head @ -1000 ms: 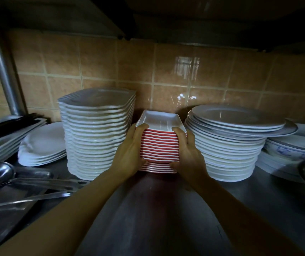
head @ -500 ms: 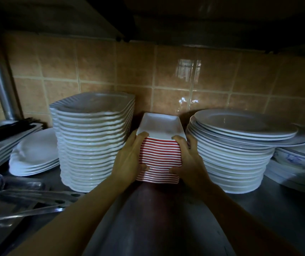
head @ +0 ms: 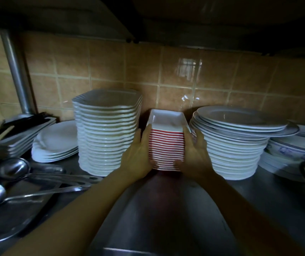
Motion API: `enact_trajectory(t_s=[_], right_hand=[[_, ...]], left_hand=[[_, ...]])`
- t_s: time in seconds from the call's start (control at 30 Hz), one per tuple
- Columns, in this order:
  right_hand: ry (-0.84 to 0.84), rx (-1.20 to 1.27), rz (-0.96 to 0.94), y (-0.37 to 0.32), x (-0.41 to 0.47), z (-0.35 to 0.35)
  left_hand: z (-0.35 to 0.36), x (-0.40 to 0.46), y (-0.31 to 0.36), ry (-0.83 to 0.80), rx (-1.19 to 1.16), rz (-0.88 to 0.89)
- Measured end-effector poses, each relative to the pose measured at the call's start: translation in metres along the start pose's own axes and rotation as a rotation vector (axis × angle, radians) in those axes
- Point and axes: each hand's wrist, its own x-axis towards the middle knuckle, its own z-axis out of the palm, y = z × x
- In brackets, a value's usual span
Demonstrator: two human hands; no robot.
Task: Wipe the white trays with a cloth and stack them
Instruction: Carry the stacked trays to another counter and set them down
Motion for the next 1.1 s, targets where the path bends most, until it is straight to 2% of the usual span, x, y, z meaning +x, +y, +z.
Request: enact_trajectory(t_s=[0.1, 0.17, 0.27, 0.4, 0.53, 0.77, 1.1], right_hand=[[0.023, 0.035, 0.004, -0.016, -0.024, -0.007], [0.025, 0.053, 0.013, -0.027, -0.041, -0.01], [-0.051, 0.017, 0.024, -0.042, -0.064, -0.011], [-0.143, 0.017, -0.001, -0.066, -0.09, -0.012], [-0.197, 0.121, -0.126, -0.094, -0.109, -0.005], [-0.365, 0.287, -0.355, -0.163, -0.122, 0.029], [-0.647, 0.571, -0.758, -0.324, -0.198, 0.075]], left_hand=[[-0.014, -0.025, 0.003, 0.047, -0.066, 0.036], [-0.021, -0.042, 0.001, 0.023, -0.063, 0.029], [-0.032, -0.068, -0.002, -0.067, -0.01, -0.023], [-0.053, -0.105, -0.009, -0.098, -0.009, -0.117], [-0.08, -0.139, -0.017, -0.111, -0.001, -0.221], [-0.136, -0.201, -0.038, 0.065, 0.138, -0.497], [-0.229, -0.359, -0.072, 0.237, 0.346, -0.928]])
